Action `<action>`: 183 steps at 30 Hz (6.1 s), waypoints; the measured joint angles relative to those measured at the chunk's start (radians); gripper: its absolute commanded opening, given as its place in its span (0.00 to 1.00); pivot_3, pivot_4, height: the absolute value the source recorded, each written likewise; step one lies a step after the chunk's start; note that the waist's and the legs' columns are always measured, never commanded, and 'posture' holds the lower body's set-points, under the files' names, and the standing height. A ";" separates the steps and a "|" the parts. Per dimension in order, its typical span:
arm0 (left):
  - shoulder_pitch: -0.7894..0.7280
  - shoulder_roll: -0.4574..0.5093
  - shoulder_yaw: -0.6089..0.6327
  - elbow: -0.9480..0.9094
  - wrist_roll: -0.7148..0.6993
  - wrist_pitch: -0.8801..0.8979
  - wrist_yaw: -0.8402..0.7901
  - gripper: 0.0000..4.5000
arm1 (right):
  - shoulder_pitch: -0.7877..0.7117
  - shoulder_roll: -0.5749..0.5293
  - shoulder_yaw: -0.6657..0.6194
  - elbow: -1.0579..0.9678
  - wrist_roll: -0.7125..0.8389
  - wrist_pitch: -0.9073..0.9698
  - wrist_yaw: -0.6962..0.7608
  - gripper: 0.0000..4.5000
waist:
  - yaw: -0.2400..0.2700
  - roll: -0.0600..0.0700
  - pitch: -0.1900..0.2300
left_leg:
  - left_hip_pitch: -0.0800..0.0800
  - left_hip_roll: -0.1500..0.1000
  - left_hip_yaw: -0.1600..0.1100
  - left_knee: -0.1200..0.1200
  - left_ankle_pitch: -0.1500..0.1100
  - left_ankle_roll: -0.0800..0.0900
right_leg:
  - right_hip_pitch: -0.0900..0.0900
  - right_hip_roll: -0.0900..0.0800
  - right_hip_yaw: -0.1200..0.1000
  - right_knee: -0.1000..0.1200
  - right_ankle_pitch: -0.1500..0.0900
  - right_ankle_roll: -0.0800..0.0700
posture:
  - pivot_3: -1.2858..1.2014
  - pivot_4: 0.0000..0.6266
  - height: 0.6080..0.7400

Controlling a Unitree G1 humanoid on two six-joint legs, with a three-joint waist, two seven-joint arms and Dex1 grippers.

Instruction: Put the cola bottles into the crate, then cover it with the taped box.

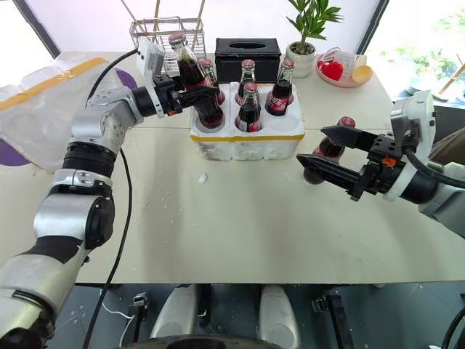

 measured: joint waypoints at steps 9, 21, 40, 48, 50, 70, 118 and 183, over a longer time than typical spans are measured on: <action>0.031 -0.021 -0.067 0.024 0.108 -0.077 -0.016 0.60 | 0.016 0.027 0.002 0.000 -0.044 -0.033 -0.006 1.00 | -0.001 0.000 0.000 | 0.000 0.000 0.000 0.000 0.000 0.000 | 0.001 0.000 0.000 0.000 0.000 0.000 | 0.52 0.24 1.00; 0.044 -0.082 -0.068 0.099 0.177 -0.207 0.056 0.99 | 0.054 0.041 0.038 0.017 -0.171 -0.080 0.006 1.00 | 0.001 0.001 -0.001 | 0.005 0.000 0.000 0.001 0.000 0.000 | 0.007 -0.001 0.000 -0.002 0.000 -0.001 | 0.52 0.24 1.00; 0.463 0.188 -0.085 -0.894 -0.302 0.459 -0.156 0.99 | 0.186 0.318 0.100 0.111 -0.435 -0.188 -0.172 1.00 | -0.003 0.005 -0.003 | 0.017 0.000 0.000 0.000 0.000 -0.001 | 0.012 0.000 0.002 0.007 -0.006 -0.008 | 0.52 0.24 1.00; 0.463 0.145 -0.085 -0.895 -0.297 0.432 -0.085 0.99 | 0.008 0.363 0.226 0.343 -0.562 -0.274 -0.141 1.00 | -0.007 0.005 -0.003 | 0.018 0.000 0.000 -0.001 0.000 -0.001 | 0.012 0.001 0.002 0.008 -0.007 -0.008 | 0.52 0.24 1.00; 0.462 0.146 -0.085 -0.894 -0.297 0.430 -0.078 0.99 | -0.024 0.375 0.251 0.377 -0.579 -0.286 -0.122 1.00 | -0.007 0.005 -0.003 | 0.017 0.000 0.000 -0.001 0.000 -0.001 | 0.012 0.001 0.002 0.008 -0.007 -0.008 | 0.52 0.24 1.00; 0.470 0.206 -0.019 -0.882 -0.297 0.418 -0.021 1.00 | -0.363 0.371 0.272 0.522 -0.589 -0.260 -0.043 0.63 | -0.029 0.013 0.002 | 0.017 0.000 0.002 -0.002 0.000 -0.001 | 0.009 0.001 0.004 0.009 -0.007 -0.007 | 0.52 0.24 1.00; 0.029 0.956 -0.242 0.379 0.569 -0.428 -0.355 1.00 | -0.421 0.113 0.258 0.478 -0.590 -0.111 0.285 1.00 | 0.000 0.007 0.004 | 0.011 0.002 0.010 -0.009 0.001 -0.002 | -0.002 -0.001 0.002 0.009 -0.010 -0.012 | 0.52 0.24 1.00; -0.196 0.708 -0.326 0.591 0.869 -0.257 -0.269 1.00 | -0.208 0.194 0.179 0.321 -0.517 -0.047 0.043 1.00 | -0.006 0.004 0.004 | 0.001 0.002 0.006 0.000 0.000 -0.001 | -0.007 -0.001 0.001 0.012 -0.005 -0.003 | 0.52 0.24 1.00</action>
